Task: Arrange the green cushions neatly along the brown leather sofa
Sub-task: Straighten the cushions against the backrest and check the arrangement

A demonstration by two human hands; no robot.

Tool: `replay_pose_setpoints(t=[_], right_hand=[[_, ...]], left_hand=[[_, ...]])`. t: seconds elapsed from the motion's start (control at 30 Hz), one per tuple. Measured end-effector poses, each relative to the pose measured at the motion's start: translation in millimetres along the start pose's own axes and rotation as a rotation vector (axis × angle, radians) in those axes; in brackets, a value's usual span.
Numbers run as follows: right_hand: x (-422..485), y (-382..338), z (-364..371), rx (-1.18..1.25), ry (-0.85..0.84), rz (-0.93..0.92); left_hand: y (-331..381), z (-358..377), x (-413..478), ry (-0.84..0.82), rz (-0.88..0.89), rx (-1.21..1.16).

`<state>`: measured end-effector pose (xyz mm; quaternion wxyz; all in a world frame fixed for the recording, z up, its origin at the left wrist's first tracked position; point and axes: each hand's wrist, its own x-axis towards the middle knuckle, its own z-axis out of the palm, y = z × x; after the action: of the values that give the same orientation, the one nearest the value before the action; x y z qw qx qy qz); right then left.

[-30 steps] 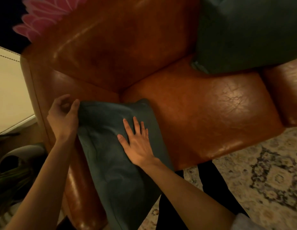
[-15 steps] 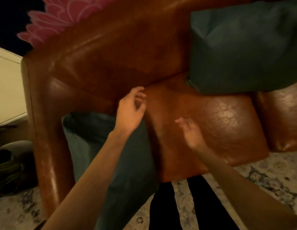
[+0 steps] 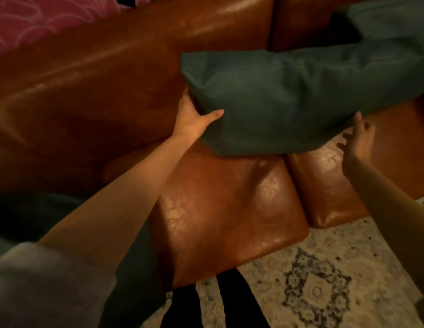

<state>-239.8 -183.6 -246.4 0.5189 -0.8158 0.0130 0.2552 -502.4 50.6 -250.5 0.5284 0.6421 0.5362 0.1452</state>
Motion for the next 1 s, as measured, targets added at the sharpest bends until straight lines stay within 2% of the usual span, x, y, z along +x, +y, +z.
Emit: replay_pose_setpoints(t=[0.1,0.3,0.43,0.57,0.77,1.0], right_hand=[[13.2,-15.9,-6.9,0.053,0.013,-0.023],[9.7,-27.3,1.9,0.069,-0.034,-0.087],[1.5,-29.7,23.4,0.097,-0.135,-0.147],[-10.9,-35.7,68.9,0.099,-0.292,-0.225],[-5.4,-20.4,120.4,0.106,-0.476,-0.188],[-26.1,-31.3,139.1,0.158,-0.501,-0.203]], left_hand=[[13.0,9.7,-3.2,0.024,-0.002,-0.159],[35.6,8.3,-32.6,0.27,0.037,-0.127],[31.4,-26.4,-47.9,0.452,0.059,-0.114],[1.2,-69.5,-61.0,0.532,0.024,-0.165],[-35.2,-104.9,-74.0,0.52,-0.056,-0.204],[-42.8,-119.0,-66.9,0.467,-0.048,-0.221]])
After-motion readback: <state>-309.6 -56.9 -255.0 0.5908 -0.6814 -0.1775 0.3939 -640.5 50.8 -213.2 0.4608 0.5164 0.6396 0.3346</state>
